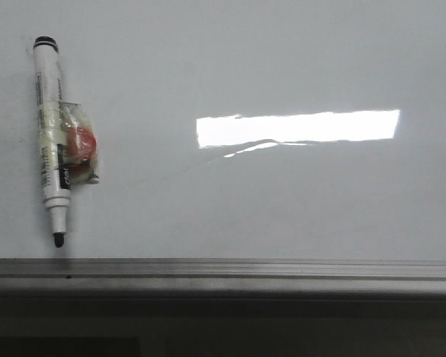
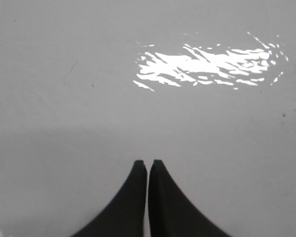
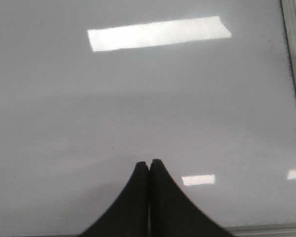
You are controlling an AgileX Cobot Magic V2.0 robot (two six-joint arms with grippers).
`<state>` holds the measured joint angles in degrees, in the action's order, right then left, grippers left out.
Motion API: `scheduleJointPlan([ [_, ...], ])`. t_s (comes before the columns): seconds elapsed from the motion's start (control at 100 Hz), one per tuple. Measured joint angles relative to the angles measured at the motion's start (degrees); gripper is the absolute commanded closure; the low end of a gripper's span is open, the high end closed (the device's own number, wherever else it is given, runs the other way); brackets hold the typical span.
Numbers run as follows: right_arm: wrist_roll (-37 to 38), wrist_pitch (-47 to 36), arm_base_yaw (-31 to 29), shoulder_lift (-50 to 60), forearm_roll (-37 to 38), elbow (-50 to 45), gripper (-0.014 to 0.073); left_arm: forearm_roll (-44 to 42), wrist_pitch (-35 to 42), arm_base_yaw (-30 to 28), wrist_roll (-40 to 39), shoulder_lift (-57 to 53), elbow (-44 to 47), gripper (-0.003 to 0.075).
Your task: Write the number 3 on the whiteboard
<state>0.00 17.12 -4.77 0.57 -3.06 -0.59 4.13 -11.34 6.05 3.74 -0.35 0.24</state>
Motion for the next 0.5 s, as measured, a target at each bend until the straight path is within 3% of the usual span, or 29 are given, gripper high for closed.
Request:
scheduleJointPlan([
  [0.21,0.00,-2.36,0.00,-5.95,-6.31,0.00,0.0648,6.60,-0.29,-0.11,-1.04,0.00,-0.58,0.0741],
  [0.36,0.00,-8.64,0.00,-13.39,-10.38,0.00,0.0648,3.82,-4.79,-0.11,-1.04,0.33,-5.07,0.0741],
  [0.5,0.00,-9.16,0.00,-19.84,-11.21,3.29,0.0648,3.16,-5.05,-0.11,-1.04,4.56,-8.79,0.0741],
])
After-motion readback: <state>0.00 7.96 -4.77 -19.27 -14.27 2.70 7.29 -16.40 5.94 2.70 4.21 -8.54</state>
